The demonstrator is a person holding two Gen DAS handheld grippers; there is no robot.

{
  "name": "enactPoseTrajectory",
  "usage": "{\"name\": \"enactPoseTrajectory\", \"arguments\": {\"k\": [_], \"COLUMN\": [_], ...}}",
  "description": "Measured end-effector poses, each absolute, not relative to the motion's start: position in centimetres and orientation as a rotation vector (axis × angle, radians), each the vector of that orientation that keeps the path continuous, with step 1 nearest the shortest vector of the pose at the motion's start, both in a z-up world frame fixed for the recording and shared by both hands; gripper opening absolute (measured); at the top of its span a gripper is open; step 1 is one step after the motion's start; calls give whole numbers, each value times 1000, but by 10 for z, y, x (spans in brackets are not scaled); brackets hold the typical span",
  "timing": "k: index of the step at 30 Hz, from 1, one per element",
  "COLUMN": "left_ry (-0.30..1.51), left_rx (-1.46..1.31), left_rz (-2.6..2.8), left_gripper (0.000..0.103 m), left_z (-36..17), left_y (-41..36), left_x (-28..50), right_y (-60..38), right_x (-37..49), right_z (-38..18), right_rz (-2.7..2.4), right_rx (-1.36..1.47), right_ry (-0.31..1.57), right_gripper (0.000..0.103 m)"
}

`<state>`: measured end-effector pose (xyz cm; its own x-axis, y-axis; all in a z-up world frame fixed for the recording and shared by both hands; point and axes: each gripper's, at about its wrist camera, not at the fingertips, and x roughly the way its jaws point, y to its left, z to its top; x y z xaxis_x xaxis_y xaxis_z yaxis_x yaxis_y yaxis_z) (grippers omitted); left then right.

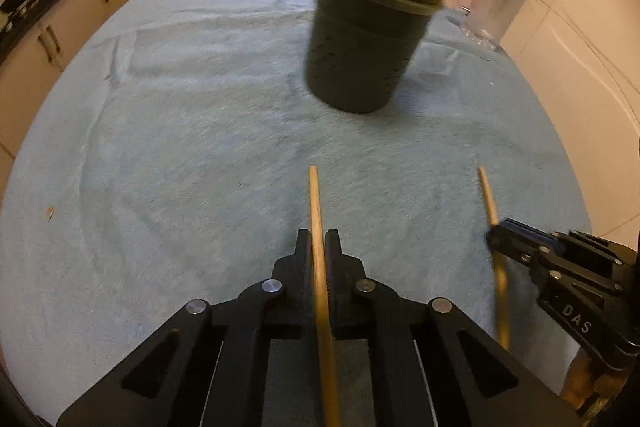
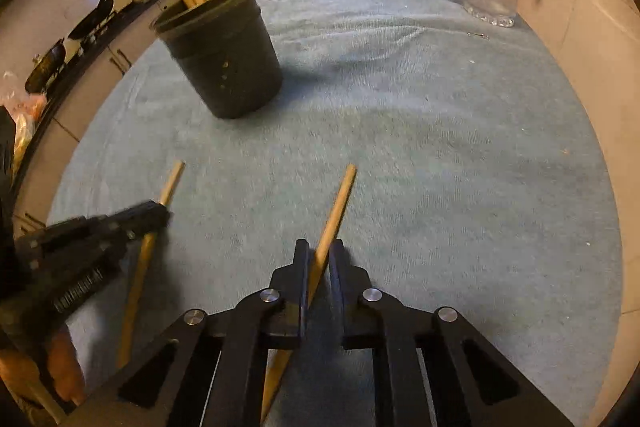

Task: Organize utensils
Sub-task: 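Hold a chopstick in the left tool while the right tool grasps another chopstick, then lift both held chopsticks upright and carry them over the grey holder cup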

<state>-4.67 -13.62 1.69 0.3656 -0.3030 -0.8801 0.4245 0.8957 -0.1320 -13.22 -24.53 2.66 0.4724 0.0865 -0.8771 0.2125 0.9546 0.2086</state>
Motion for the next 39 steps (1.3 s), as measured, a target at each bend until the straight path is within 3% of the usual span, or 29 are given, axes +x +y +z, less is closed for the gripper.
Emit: {"name": "enactPoseTrajectory", "arguments": {"k": [11,17,19,20,22,26,39], "left_ry": [1168,1149,1135,1128,1125,1071,828], "left_rx": [146,164,153,149,129,100,41], "left_rz": [-487,-525,-536,-540,-541,-526,-509], "left_gripper": [7,7,7,7,5,5,5], "left_z": [16,18,17,16,17,33,111], "left_y": [-142,-143,-142,-140,-133,-121,-95], "left_x": [-34,-27,-28,-28,-32,-46,-113], "right_y": [-255,-248,-247,-246,-240,-241,-223], "right_x": [-135,-110,-106,-106,-109,-119,-198], "right_z": [28,28,28,28,28,36,135], "right_rz": [-101,-125,-130,-133,-155,-134,-125], "right_rx": [251,261,270,251,184,247,258], "right_ry": [1217,1310,1308,1298,1270,1216,771], "right_gripper": [12,28,27,26,8,6,6]}}
